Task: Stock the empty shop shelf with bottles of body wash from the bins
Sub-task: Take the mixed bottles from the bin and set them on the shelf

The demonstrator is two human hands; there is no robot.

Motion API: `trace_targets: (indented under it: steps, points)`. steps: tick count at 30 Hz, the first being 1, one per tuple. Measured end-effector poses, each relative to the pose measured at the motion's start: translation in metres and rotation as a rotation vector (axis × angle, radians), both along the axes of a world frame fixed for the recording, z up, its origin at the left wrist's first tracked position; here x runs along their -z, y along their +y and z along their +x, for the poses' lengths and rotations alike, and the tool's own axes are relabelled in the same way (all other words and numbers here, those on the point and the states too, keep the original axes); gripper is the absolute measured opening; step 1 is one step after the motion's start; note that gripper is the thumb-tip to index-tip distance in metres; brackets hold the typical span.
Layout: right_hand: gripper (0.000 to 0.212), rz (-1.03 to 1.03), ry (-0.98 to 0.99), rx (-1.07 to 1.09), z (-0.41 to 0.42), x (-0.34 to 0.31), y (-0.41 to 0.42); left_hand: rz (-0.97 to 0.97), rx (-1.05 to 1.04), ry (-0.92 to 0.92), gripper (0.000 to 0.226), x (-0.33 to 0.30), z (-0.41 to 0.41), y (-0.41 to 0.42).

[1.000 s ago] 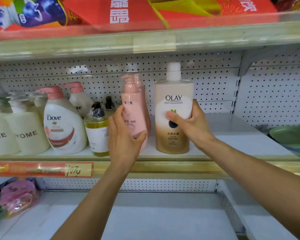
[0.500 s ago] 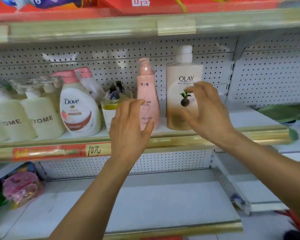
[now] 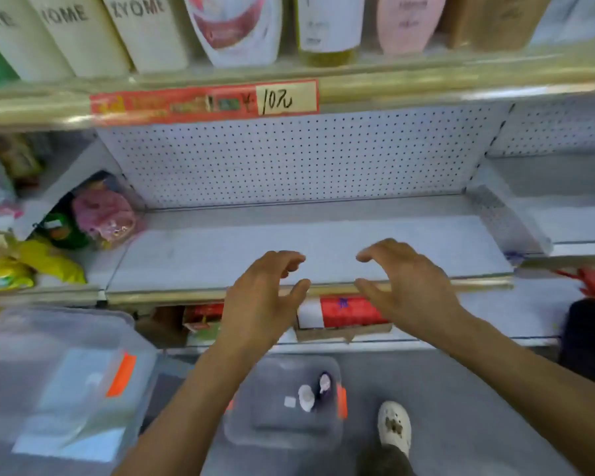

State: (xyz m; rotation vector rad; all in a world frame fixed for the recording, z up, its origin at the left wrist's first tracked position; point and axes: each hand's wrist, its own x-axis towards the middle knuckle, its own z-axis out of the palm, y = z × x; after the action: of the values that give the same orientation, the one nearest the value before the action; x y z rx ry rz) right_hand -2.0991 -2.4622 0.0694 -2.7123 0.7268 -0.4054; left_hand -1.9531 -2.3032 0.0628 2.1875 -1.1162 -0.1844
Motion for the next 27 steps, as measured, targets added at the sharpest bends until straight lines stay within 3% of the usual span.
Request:
trace_targets:
  steps: [4,9,12,17,24,27]
  points:
    - [0.031,0.205,0.263,-0.036,-0.010,0.071,0.031,0.115,-0.009,0.249,0.018,0.074,-0.007,0.047]
    - [0.046,0.441,0.588,-0.079,-0.006,0.181,0.045,0.201,-0.188,0.597,0.027,0.196,-0.011,0.080]
    - [0.043,0.478,0.741,-0.115,-0.002,0.264,0.048,0.251,-0.321,0.824,0.018,0.283,-0.021,0.084]
    - [0.043,0.449,0.949,-0.187,0.005,0.418,0.054,0.316,-0.420,0.980,0.024,0.417,-0.039,0.074]
    - [0.057,0.314,0.863,-0.128,0.034,0.598,0.024,0.551,-0.471,0.979,0.067,0.602,-0.049,0.046]
    - [0.073,0.136,0.719,-0.316,0.045,0.652,0.007,0.515,-0.444,0.895,0.092,0.660,-0.052,0.033]
